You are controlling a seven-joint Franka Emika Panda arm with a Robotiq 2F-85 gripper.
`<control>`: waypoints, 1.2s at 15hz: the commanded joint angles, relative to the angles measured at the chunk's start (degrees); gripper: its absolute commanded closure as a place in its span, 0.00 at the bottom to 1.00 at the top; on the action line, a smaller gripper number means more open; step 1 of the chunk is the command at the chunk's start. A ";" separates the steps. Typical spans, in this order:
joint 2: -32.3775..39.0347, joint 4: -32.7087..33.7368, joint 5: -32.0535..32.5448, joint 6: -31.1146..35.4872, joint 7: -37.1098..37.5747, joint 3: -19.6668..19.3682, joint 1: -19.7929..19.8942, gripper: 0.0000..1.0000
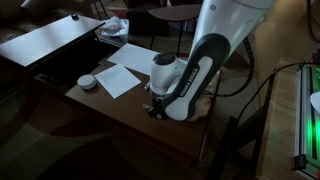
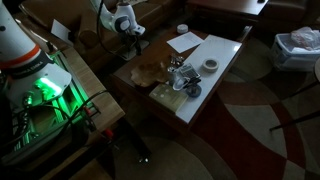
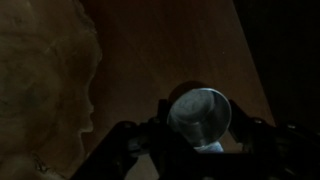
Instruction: Put the silver measuring spoon from the wooden tray on the table
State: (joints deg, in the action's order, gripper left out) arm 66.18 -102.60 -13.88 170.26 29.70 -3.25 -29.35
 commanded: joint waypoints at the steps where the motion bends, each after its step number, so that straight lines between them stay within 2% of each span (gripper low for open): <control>1: 6.83 8.66 -0.08 -5.48 -1.26 2.91 4.34 0.67; 6: 10.95 14.04 -0.38 -9.65 -2.74 6.47 9.25 0.67; 7: 11.39 14.73 -0.54 -9.97 -2.53 6.69 9.64 0.17; 8: 11.33 15.10 -0.68 -10.13 -2.96 7.48 10.60 0.16; 10: 8.97 13.01 -0.95 -8.46 -3.23 8.09 11.55 0.04; 12: 4.53 8.40 -1.41 -4.62 -3.30 8.29 12.17 0.00; 13: 1.08 4.46 -2.22 -0.14 -3.96 9.43 13.52 0.00; 16: -5.90 -3.74 -4.96 13.15 -5.95 15.25 19.19 0.00; 17: 0.45 4.93 -4.04 7.82 -4.09 11.01 14.65 0.00; 18: -1.98 2.34 -4.56 10.45 -4.93 12.72 16.32 0.00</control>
